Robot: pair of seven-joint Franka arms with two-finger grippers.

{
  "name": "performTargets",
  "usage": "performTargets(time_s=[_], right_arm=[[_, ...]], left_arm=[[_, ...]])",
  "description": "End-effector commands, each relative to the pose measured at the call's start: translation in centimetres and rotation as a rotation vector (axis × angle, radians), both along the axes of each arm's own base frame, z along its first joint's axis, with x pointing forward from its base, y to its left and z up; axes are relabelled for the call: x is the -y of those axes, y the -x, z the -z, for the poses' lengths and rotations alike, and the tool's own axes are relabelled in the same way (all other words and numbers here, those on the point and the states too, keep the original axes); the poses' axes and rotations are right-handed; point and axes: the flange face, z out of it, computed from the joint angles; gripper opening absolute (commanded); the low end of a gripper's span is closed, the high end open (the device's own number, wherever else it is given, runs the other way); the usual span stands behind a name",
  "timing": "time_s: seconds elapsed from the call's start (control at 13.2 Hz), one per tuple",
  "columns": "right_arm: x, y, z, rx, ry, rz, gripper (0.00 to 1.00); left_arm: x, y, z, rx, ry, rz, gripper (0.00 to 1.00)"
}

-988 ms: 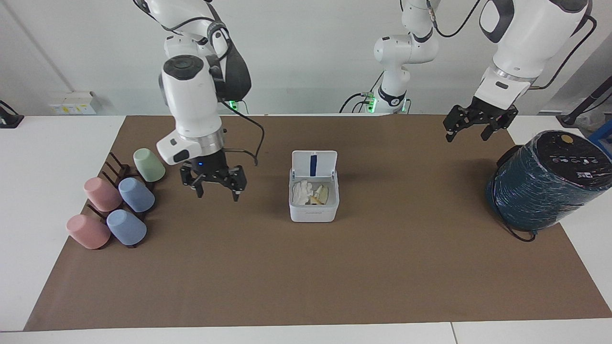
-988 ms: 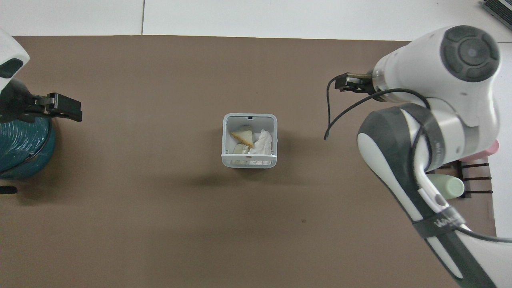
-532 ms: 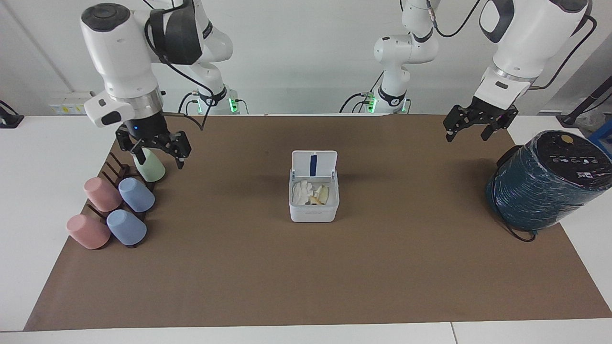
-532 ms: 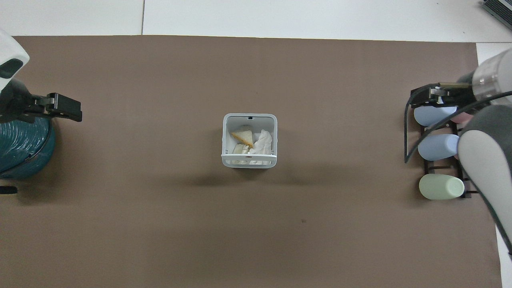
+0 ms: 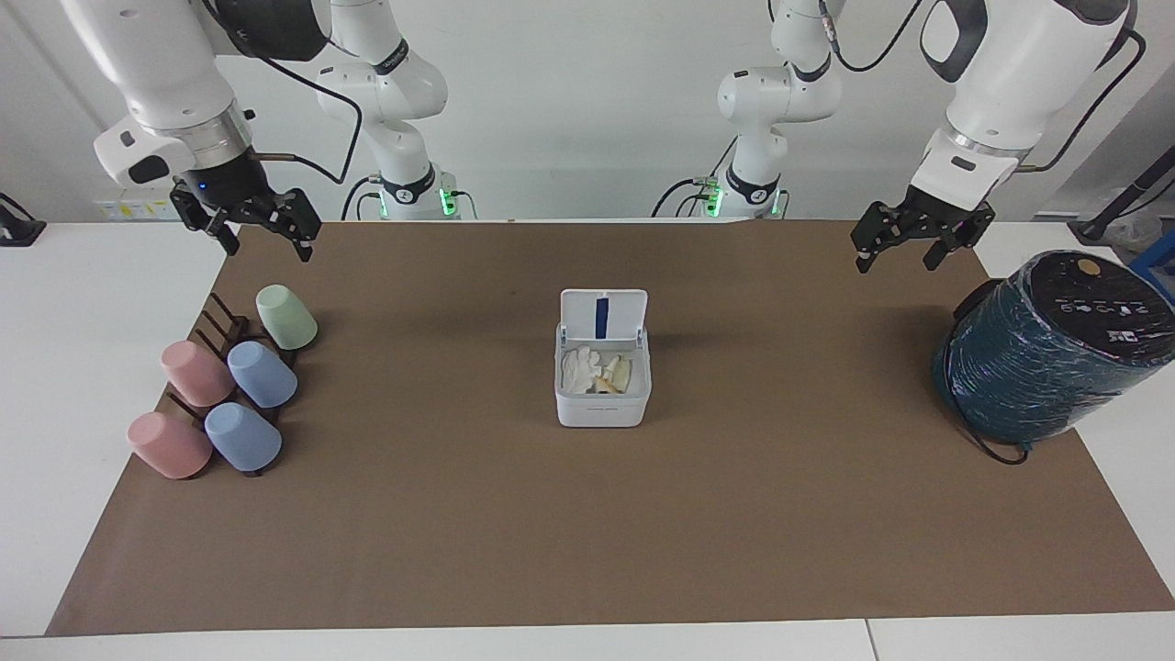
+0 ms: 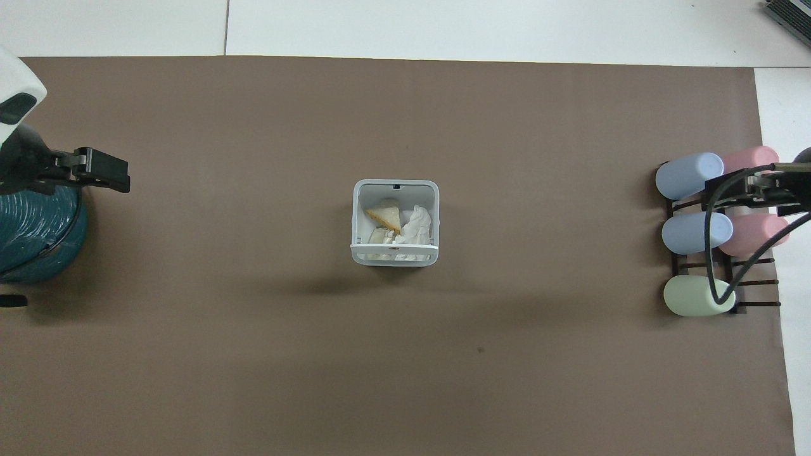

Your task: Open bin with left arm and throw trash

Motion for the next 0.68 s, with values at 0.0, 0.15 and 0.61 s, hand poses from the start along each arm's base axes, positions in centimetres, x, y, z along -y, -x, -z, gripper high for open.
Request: performTargets(time_s=[0.0, 0.15, 0.61], right_arm=[[0.03, 0.62, 0.29, -0.019, -0.018, -0.024, 1.0], [-0.24, 0.6, 0.15, -0.016, -0.019, -0.032, 1.0], [-0.41, 1.03, -0.5, -0.042, -0.036, -0.045, 1.0]], left_arm=[[-0.28, 0.78, -0.1, 0.017, -0.023, 0.017, 1.0], [-0.27, 0.78, -0.17, 0.018, -0.021, 0.015, 1.0], [-0.28, 0.78, -0.17, 0.018, -0.023, 0.015, 1.0]])
